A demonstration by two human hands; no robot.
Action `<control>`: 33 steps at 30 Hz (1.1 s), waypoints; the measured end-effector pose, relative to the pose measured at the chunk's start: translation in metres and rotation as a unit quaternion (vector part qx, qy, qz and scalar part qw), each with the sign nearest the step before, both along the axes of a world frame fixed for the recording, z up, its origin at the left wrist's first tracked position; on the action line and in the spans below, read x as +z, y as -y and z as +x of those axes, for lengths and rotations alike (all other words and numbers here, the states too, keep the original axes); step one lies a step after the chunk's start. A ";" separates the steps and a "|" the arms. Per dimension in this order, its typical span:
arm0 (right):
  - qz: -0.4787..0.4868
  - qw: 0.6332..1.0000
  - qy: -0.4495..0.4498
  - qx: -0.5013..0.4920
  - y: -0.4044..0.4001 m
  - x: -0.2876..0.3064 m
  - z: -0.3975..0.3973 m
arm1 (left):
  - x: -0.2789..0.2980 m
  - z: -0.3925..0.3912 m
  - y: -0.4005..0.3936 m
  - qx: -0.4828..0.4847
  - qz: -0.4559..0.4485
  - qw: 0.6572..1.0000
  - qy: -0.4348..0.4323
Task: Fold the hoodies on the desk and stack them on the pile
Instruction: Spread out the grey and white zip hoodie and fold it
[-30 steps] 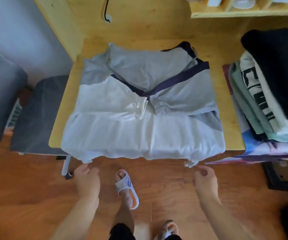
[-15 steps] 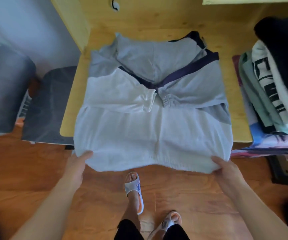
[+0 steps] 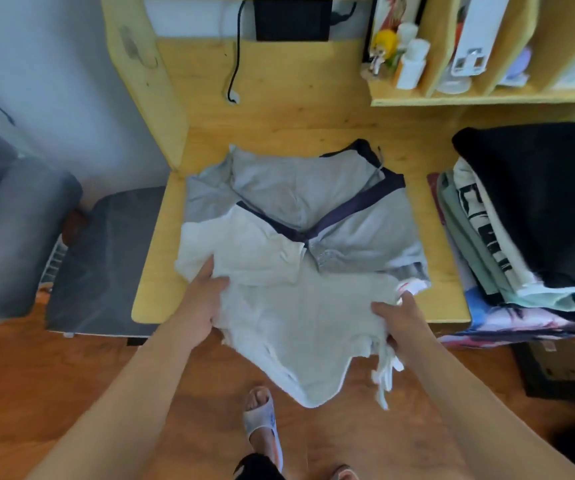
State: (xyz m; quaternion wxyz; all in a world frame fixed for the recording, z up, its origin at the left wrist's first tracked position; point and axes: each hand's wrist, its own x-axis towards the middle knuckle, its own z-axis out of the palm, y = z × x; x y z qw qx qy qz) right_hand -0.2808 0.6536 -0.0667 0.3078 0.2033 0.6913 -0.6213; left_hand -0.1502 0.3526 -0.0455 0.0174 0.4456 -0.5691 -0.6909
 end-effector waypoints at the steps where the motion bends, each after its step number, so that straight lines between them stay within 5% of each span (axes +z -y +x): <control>1: 0.011 1.000 0.001 0.003 0.016 -0.003 -0.011 | -0.010 -0.022 0.003 -0.033 -0.033 0.998 0.036; 4: 0.150 0.984 -0.043 0.081 0.057 -0.009 -0.042 | -0.045 -0.067 0.006 -0.153 -0.168 0.959 0.167; 7: 0.401 0.858 -0.122 0.295 0.071 -0.016 -0.065 | -0.066 -0.080 0.007 -0.241 -0.324 0.878 0.258; 9: 0.486 0.794 -0.130 0.341 0.073 -0.022 -0.076 | -0.070 -0.079 0.006 -0.278 -0.408 0.834 0.248; 15: 0.406 0.891 -0.095 0.179 0.099 -0.024 -0.020 | -0.080 -0.157 0.086 -0.383 -0.468 0.788 0.111; 20: 0.419 0.893 -0.013 0.165 0.181 -0.020 0.036 | -0.069 -0.281 0.126 -0.577 -0.549 0.602 0.058; 22: 0.340 0.927 0.018 0.158 0.218 -0.019 0.035 | -0.054 -0.309 0.115 -0.601 -0.559 0.568 0.060; 25: 0.131 0.973 0.093 0.165 0.230 -0.012 0.003 | -0.052 -0.299 0.137 -0.544 -0.595 0.582 0.108; 27: 0.024 0.975 0.123 0.185 0.205 -0.002 -0.015 | -0.045 -0.278 0.180 -0.412 -0.657 0.614 0.143; 30: 0.081 0.975 -0.056 0.198 0.138 0.009 -0.039 | -0.016 -0.254 0.236 -0.224 -0.712 0.643 0.170; 31: 0.175 0.941 -0.169 0.235 0.113 0.006 -0.047 | -0.009 -0.243 0.236 -0.210 -0.716 0.647 0.158; 33: 0.332 0.800 -0.357 0.349 0.080 -0.006 -0.065 | -0.009 -0.211 0.205 -0.259 -0.721 0.638 0.077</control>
